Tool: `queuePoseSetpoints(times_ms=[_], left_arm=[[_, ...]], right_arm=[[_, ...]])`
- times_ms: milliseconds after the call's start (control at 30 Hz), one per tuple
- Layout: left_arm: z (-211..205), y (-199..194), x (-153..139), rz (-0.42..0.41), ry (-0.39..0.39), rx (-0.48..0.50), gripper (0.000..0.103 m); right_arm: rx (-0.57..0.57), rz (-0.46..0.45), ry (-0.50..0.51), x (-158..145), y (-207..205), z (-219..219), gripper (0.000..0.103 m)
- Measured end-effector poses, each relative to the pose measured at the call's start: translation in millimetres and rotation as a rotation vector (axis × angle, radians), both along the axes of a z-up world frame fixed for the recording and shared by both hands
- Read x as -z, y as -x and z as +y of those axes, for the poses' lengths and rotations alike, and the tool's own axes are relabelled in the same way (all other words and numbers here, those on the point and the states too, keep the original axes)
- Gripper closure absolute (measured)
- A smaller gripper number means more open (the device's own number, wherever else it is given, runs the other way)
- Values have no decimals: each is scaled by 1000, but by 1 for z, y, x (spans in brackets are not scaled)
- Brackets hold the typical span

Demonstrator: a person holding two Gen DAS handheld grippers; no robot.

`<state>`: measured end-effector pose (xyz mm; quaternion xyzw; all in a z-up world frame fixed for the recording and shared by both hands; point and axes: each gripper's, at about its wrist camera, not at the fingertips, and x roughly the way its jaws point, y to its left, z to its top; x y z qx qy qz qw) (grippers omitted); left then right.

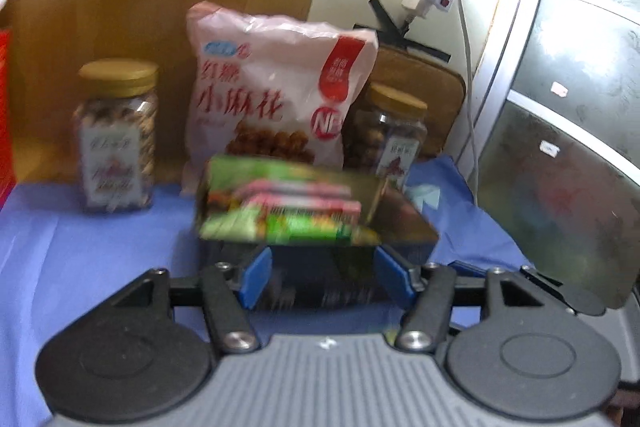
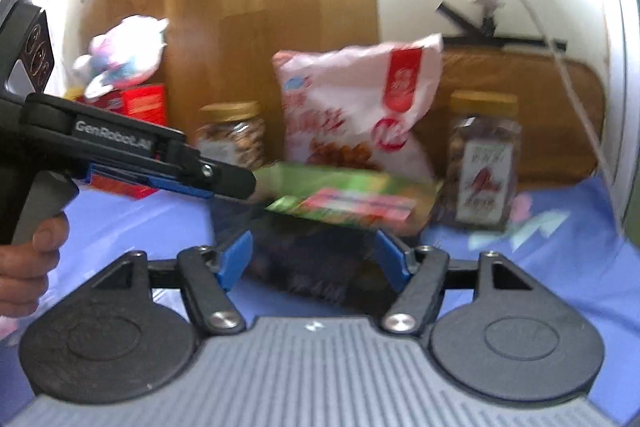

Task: Organize snacks
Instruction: 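Carry the cracker bag with the left gripper into the tin, release, then move the left gripper back to the clear bag of seeds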

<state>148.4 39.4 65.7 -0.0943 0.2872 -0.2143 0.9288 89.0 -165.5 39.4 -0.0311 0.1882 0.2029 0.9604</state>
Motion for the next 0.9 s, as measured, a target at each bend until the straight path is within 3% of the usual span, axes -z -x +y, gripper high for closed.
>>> queuePoseSetpoints(times_ms=[167, 333, 500, 600, 633, 700, 733, 767, 900], left_arm=[[34, 33, 24, 86, 28, -34, 44], [68, 58, 44, 147, 71, -90, 44], [78, 74, 47, 140, 81, -100, 44], [77, 79, 45, 125, 80, -93, 44], [77, 81, 44, 119, 83, -91, 44], [80, 83, 42, 107, 93, -95, 44], [82, 84, 42, 104, 98, -99, 44], [84, 84, 41, 104, 103, -105, 41], [89, 85, 43, 110, 110, -123, 38]], right_arm=[[-172, 146, -4, 17, 24, 23, 18], [-352, 199, 152, 33, 48, 72, 11], [-364, 212, 241, 48, 47, 103, 11], [-347, 210, 222, 46, 43, 104, 21], [-339, 208, 214, 45, 43, 104, 30], [-332, 201, 196, 43, 45, 100, 52], [-324, 195, 194, 42, 48, 99, 72], [-322, 199, 187, 40, 48, 97, 84], [-296, 195, 179, 40, 54, 94, 87]])
